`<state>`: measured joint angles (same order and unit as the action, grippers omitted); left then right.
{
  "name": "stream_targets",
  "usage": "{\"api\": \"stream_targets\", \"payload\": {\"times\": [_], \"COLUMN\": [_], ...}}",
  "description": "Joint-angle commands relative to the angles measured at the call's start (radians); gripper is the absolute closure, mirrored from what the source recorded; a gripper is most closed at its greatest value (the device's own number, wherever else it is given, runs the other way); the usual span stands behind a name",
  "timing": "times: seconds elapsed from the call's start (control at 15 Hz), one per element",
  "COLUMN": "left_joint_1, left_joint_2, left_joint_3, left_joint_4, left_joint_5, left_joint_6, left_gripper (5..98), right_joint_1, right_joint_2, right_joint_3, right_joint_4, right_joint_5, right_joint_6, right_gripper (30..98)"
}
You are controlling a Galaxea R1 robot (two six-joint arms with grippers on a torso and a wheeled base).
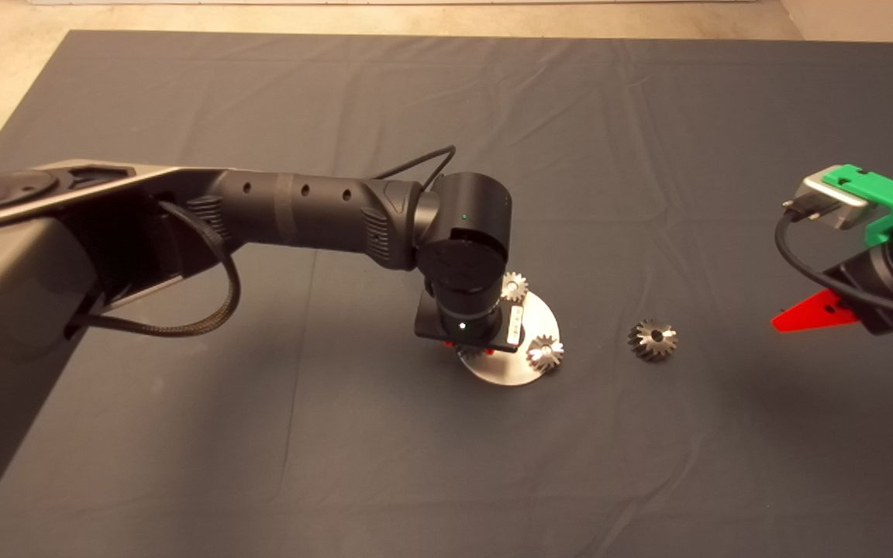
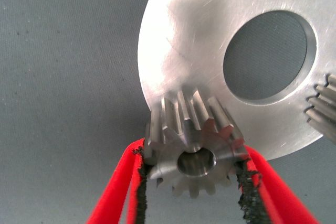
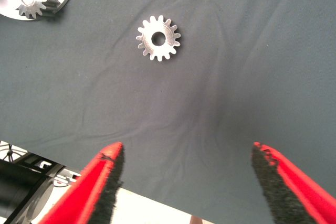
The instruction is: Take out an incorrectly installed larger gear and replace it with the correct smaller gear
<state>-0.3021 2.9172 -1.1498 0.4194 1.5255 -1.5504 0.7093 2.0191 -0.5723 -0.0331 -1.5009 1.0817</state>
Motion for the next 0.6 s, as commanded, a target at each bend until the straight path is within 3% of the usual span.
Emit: {"api": "stream_targets", "payload": {"times": [0.0, 0.2, 0.53], "left_joint_1": [-0.011, -0.012, -0.037], "left_joint_2": [0.0, 0.001, -0.103], "left_joint_3": [0.021, 0.023, 0.072], "left_joint_4": [-0.002, -0.004, -0.013], "left_joint_5": [0.133, 0.133, 0.133], "left_joint_6": [0.003, 0.004, 0.015], "left_gripper": [65.0, 63.7, 55.2], "right_joint_1": [0.03, 0.033, 0.035], "right_joint_2": [0.0, 0.0, -0.009], "right_joint_3": [0.028, 0.031, 0.037], "right_joint_4": [0.032, 0.032, 0.044], "right_joint_5": [-0.001, -0.002, -0.002], "right_joint_6": [-0.003, -0.002, -0.002], "right_gripper": [62.2, 60.3, 50.6]}}
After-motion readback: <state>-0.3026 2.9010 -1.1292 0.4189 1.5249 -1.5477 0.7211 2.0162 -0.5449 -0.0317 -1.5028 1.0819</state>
